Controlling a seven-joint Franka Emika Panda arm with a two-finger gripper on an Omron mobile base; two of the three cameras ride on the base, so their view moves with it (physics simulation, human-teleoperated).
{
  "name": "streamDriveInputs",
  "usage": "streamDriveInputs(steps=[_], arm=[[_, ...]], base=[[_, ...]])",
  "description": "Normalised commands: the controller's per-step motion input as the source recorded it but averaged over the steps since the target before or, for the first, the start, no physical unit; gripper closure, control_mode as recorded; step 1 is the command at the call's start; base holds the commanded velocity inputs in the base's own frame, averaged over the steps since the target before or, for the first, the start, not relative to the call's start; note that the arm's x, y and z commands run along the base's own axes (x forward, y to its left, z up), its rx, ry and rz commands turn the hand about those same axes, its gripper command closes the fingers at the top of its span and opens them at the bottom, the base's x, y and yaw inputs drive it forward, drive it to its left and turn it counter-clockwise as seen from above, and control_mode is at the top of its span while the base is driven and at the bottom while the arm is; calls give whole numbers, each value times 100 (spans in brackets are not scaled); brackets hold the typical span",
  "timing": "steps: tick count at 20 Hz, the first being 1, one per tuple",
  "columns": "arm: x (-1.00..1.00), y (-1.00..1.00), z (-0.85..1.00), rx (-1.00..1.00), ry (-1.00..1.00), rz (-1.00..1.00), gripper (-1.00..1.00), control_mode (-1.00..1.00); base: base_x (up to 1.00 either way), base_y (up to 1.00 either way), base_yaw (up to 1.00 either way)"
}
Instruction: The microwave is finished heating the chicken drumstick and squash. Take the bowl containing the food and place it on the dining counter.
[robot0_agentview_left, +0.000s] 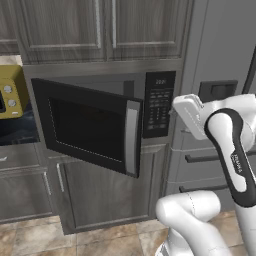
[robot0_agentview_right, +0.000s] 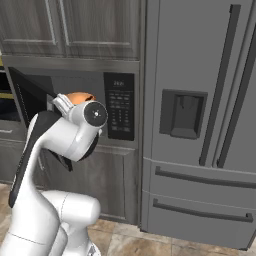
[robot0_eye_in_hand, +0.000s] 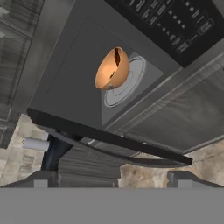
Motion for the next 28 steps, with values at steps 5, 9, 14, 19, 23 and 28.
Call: streamDriveInputs(steps=[5, 9, 14, 19, 23, 28], arm=[[74, 7, 0, 0, 4, 0, -100, -100], [75, 13, -5, 0, 8, 0, -100, -100], [64, 35, -24, 0, 11, 0, -100, -100], [55, 41, -19, 0, 11, 0, -100, -100], [37, 47, -14, 0, 11, 0, -100, -100], [6, 48, -4, 0, 10, 3, -100, -100]], base=[[0, 0, 0], [0, 0, 0], [0, 0, 0], [0, 0, 0], [0, 0, 0], [0, 0, 0]])
